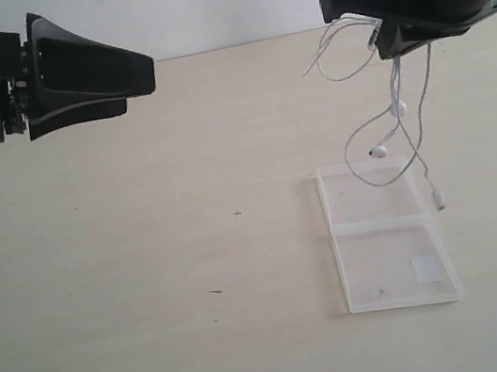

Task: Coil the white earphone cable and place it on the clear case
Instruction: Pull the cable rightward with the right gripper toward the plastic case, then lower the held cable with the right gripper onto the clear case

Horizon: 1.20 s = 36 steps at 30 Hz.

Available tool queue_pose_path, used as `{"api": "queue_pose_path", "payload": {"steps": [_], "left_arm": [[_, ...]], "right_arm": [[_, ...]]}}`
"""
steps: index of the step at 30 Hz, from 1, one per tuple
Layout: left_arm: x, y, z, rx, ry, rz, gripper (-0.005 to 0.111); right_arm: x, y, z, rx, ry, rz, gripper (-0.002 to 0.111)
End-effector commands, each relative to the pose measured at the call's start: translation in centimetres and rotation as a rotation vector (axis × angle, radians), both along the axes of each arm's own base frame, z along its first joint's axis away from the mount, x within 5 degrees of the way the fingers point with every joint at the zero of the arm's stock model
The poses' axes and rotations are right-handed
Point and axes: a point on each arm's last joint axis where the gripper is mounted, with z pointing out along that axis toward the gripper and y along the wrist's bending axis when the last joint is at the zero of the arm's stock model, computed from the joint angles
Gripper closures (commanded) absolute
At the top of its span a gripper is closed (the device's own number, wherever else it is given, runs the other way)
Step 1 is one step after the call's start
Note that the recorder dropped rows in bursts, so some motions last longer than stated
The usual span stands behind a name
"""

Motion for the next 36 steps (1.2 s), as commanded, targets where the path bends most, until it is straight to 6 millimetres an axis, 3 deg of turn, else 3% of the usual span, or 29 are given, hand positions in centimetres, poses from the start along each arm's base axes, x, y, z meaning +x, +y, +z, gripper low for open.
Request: {"api": "queue_pose_path", "payload": {"steps": [1, 12, 20, 28, 36], "left_arm": [[0.1, 0.2, -0.9, 0.019, 0.004, 0.043, 0.026], [0.0, 0.3, -1.1, 0.021, 0.010, 0.046, 0.026], [0.0, 0.3, -1.1, 0.021, 0.010, 0.046, 0.026], [0.0, 0.3, -1.1, 0.021, 0.010, 0.046, 0.026], [0.0, 0.3, -1.1, 0.022, 0.007, 0.044, 0.026]], "right_arm": [[0.2, 0.4, -0.7, 0.088, 0.088, -0.119, 0.108], [0.4, 0.8, -2.1, 0.092, 0.186, -0.163, 0.108], [-0.9, 0.1, 0.1, 0.112, 0.122, -0.148, 0.108], [-0.8, 0.1, -0.5, 0.087, 0.153, -0.150, 0.108], [-0.4, -0.2, -6.7, -0.007, 0.249, -0.194, 0.108]]}}
